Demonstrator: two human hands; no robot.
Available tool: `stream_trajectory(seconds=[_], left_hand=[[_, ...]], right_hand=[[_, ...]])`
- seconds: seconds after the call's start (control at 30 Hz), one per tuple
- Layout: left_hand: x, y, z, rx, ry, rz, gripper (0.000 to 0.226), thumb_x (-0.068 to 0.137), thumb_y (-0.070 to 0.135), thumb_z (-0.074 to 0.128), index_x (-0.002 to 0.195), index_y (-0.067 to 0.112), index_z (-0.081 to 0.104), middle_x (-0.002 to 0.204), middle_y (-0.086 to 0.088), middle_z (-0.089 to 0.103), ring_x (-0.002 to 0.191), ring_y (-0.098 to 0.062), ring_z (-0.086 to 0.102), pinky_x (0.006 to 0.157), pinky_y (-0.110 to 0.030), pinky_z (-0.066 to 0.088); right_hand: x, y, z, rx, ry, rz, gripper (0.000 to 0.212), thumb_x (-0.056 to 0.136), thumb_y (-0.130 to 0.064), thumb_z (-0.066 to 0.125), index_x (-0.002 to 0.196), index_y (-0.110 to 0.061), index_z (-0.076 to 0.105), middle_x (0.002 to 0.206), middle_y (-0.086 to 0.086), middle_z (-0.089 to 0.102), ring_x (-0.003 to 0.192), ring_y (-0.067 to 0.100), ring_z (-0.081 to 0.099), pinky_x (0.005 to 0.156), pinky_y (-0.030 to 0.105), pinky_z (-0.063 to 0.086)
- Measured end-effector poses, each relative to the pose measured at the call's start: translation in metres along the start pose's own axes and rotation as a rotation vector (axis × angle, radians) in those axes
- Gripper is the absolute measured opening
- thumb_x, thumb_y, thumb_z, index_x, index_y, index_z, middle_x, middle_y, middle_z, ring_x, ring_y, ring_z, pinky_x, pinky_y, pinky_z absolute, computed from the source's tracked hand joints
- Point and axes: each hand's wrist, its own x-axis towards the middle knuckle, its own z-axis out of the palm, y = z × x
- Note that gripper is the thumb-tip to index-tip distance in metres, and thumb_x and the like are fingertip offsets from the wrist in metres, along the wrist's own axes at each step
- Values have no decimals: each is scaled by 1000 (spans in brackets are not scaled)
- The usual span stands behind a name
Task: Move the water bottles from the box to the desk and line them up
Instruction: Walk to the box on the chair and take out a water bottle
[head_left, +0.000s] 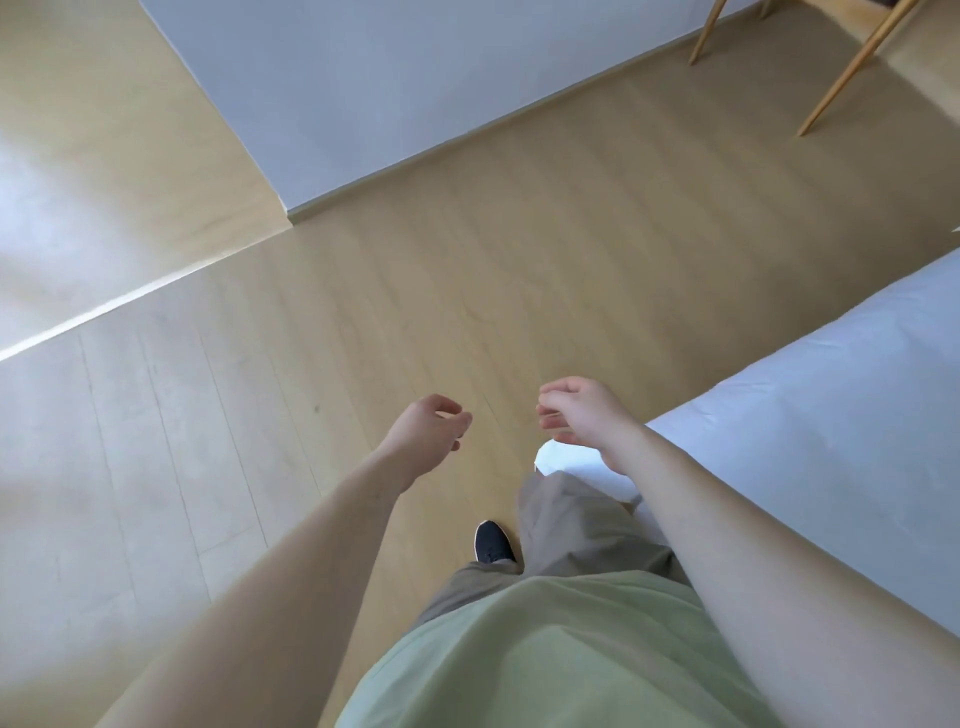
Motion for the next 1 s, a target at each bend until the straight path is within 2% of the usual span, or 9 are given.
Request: stream_trajectory(seconds=[0.2,0.37,0.5,0.77,0.93,1.0], left_hand=[[69,65,-20,36,-24,2,31,95,36,60,122,21,62,102,0,72,93,-15,72,93,-40,58],[130,151,-30,40,-42,-1,29,95,33,60,121,20,61,100,-1,72,91,-15,72,89,-40,58],[176,226,-33,69,-69,16,30,95,33,61,122,20,61,99,0,72,94,-17,72,88,-39,58],[249,353,-28,114,-127,108,29,95,36,61,120,23,61,103,1,72,92,-13,71,85,-35,59],[302,408,-27,185,-170,116,26,92,37,61,115,25,63,100,-1,75,92,-14,73,93,-42,58],[326,433,-27,202,-192,113,25,92,36,62,114,25,63,99,-3,75,94,-16,73,95,-44,58]], right_hand=[[66,-55,-23,39,25,33,12,93,-13,57,102,-17,65,93,2,69,83,15,66,95,42,55],[130,-122,-60,88,41,19,12,94,-14,57,101,-17,65,95,3,69,85,17,67,92,41,56],[173,-172,-95,59,31,-4,14,95,-17,57,106,-18,65,104,4,70,97,19,69,92,41,57],[236,-247,-157,128,89,10,16,96,-16,56,110,-14,64,100,3,69,90,17,67,90,39,56],[278,-276,-185,158,112,60,16,96,-16,55,109,-15,64,107,5,70,99,19,69,87,35,57],[296,-291,-197,176,129,73,19,96,-15,55,113,-14,63,106,4,69,95,17,68,84,32,55]])
